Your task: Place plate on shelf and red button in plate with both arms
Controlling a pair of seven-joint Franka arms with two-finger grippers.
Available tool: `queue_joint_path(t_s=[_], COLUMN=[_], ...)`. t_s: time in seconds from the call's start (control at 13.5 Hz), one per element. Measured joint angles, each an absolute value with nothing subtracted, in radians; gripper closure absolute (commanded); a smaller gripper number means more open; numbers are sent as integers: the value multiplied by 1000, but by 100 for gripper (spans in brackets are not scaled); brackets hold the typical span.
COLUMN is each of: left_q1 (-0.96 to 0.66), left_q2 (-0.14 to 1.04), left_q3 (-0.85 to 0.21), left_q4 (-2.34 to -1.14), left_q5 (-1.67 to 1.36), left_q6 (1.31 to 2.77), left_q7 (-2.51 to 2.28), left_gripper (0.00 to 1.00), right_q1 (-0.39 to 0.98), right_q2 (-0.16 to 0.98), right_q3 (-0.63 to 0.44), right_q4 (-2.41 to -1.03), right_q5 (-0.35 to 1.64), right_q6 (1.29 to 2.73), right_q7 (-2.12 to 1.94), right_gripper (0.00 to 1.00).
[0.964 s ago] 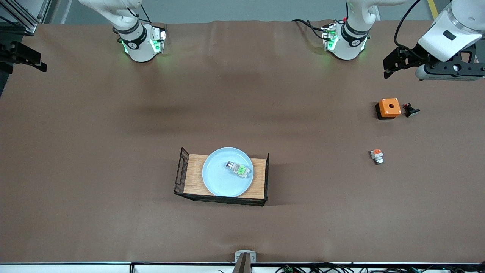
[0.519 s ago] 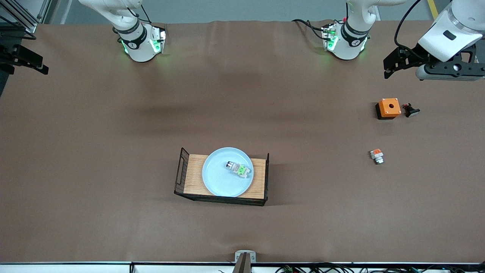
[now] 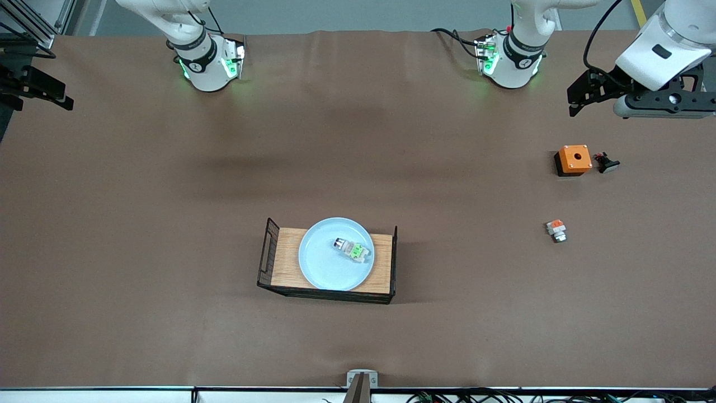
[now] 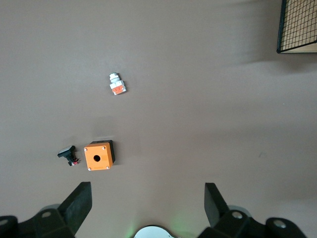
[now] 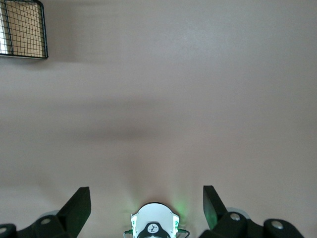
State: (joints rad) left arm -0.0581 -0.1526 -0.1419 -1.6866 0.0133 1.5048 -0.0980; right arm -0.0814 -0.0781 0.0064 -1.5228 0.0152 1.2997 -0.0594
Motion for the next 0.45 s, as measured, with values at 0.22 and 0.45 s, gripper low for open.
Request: queue_joint_path(t_s=[0.22, 0.45], left_q1=[-58, -58], left_q2=[-153, -153], left_q3=[-143, -146], left_q4=[-1682, -1682], left_q5=[13, 13], left_q6=[1505, 1505], left_q7=[-99, -99], left_gripper=[0, 0], right_q1=[-82, -82], right_q2=[-78, -78], right_q3=[6, 6], right_q4=[-1523, -1523], right_q5=[15, 14], right_q6=[1302, 1303], right_q7=[-60, -60], right_gripper=[0, 0])
